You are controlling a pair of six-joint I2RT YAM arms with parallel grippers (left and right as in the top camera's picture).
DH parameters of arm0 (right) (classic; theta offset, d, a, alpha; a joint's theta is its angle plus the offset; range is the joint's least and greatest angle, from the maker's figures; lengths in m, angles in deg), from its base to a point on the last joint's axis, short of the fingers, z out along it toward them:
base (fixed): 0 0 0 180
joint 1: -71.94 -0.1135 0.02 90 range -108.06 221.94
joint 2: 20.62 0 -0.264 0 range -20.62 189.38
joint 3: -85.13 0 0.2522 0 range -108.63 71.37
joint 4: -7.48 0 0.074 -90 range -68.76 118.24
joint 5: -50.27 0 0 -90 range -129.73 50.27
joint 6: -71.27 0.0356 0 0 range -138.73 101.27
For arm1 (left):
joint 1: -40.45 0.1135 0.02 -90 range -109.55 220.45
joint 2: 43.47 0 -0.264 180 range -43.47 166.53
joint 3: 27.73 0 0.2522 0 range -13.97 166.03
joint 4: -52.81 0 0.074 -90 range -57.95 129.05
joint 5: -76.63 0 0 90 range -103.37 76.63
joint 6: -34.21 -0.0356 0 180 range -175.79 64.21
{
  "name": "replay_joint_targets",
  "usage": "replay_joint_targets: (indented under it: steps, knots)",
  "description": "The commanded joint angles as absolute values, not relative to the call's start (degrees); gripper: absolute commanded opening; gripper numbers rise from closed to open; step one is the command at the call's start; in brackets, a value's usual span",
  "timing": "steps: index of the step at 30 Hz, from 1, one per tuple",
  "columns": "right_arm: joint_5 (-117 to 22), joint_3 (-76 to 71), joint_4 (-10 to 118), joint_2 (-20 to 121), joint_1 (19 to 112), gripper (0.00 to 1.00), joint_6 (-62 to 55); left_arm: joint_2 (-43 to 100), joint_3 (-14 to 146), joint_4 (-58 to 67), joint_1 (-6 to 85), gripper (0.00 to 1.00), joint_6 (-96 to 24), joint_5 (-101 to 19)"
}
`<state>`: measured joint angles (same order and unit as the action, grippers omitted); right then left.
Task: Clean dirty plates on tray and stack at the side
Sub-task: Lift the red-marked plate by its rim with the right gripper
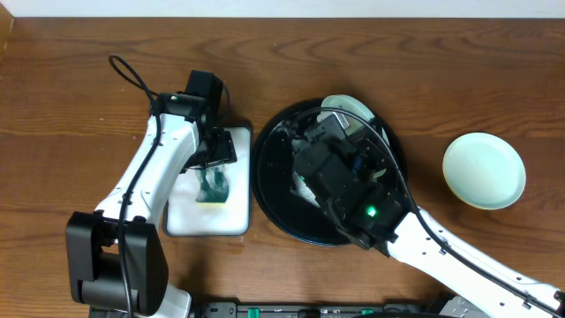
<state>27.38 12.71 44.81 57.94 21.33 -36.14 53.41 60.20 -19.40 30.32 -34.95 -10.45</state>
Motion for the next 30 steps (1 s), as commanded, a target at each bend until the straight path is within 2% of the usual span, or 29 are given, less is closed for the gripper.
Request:
replay_joint_targets:
  steps: [1,30]
  knots:
    - [29.48,12.14,44.4,56.5,20.72,0.01,-36.64,53.24,60.49,-19.54,30.51,0.83,-35.21,-10.41]
    - [30.97,12.14,44.62,56.52,21.38,0.01,-34.2,53.24,60.49,-19.54,30.51,0.83,-35.21,-10.41]
